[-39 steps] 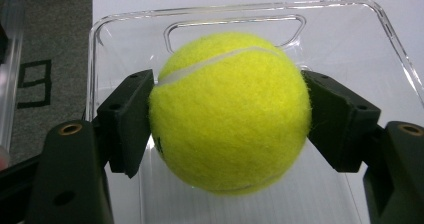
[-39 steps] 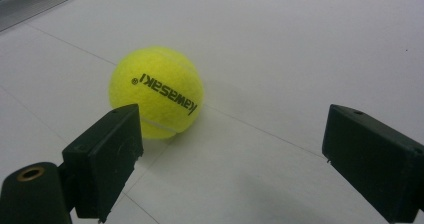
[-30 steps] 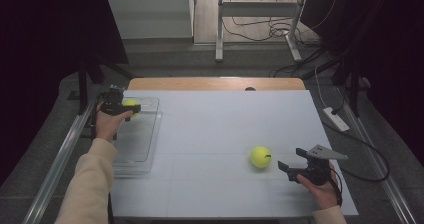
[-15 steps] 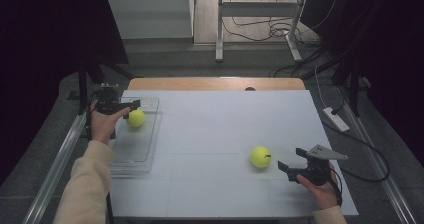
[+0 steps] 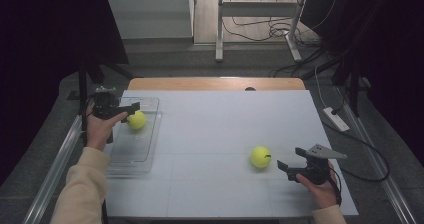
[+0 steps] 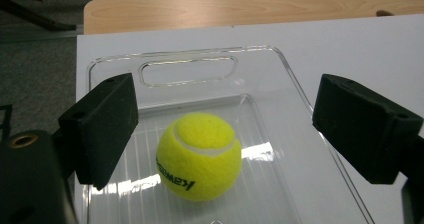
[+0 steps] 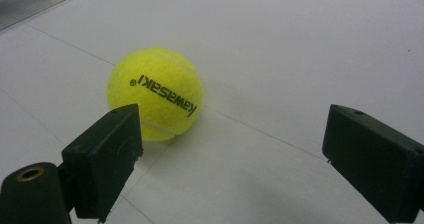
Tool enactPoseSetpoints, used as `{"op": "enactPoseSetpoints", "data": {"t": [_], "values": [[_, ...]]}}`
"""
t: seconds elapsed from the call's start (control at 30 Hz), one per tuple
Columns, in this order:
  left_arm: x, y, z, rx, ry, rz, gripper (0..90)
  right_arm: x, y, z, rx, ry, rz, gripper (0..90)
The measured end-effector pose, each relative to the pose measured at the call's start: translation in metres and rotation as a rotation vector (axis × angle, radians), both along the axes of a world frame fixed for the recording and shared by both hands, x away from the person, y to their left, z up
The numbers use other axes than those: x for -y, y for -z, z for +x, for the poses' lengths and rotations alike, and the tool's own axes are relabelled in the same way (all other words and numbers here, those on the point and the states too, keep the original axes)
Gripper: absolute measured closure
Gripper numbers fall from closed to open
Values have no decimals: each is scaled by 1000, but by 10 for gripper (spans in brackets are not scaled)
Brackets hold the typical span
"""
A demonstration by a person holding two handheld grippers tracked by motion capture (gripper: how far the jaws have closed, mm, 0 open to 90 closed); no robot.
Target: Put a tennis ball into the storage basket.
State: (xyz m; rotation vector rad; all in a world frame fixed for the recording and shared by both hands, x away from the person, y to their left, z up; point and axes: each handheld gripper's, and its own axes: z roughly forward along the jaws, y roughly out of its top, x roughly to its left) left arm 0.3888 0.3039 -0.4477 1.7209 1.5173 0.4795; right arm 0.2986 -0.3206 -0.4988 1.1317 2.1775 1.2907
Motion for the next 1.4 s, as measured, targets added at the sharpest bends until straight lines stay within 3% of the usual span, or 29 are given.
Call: {"op": "enactPoseSetpoints", "data": {"t": [0.17, 0.43, 0.93, 1.4], "values": [[4, -3, -8, 18, 23, -7, 130, -1, 0, 2, -1, 2, 5, 90], [14, -19, -26, 84, 86, -18, 136, -4, 1, 7, -3, -5, 2, 91], [29, -26, -48, 155, 194, -78, 138, -3, 2, 7, -5, 0, -1, 90], [43, -20, -60, 155, 260, -93, 139, -4, 1, 7, -2, -11, -2, 90]]}}
